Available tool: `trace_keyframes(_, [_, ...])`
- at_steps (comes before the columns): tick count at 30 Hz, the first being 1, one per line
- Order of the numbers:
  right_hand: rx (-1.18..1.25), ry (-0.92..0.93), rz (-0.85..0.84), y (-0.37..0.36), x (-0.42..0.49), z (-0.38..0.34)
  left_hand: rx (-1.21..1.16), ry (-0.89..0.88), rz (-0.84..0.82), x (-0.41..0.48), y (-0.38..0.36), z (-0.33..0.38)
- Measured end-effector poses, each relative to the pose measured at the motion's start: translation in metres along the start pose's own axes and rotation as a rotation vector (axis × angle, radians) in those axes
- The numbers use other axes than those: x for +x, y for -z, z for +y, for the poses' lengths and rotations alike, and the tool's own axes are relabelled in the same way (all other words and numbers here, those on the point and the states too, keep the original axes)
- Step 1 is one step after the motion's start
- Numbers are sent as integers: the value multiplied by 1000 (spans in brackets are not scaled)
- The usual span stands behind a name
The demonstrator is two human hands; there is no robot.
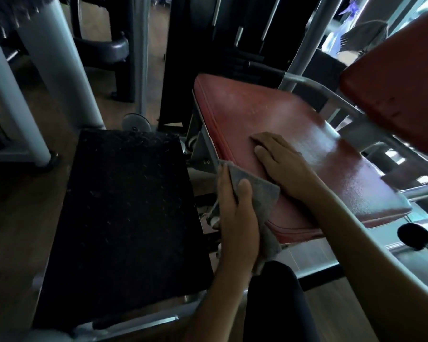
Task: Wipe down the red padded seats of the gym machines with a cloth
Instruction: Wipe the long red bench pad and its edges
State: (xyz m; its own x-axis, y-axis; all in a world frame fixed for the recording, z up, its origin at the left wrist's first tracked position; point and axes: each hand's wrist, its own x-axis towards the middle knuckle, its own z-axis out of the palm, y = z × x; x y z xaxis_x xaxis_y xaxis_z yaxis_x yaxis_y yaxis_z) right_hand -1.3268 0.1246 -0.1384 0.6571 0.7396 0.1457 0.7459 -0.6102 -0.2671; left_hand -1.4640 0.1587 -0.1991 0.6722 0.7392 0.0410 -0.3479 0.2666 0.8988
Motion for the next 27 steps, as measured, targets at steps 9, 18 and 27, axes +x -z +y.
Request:
trace_keyframes(9, [3, -5, -1, -1, 2, -1, -40, 65, 36, 3, -2, -5])
trace_keyframes(18, [32, -1, 12, 1, 1, -2, 69, 77, 32, 44, 1, 2])
trace_keyframes(27, [20, 9, 21, 2, -1, -5, 49, 85, 40, 33, 2, 2])
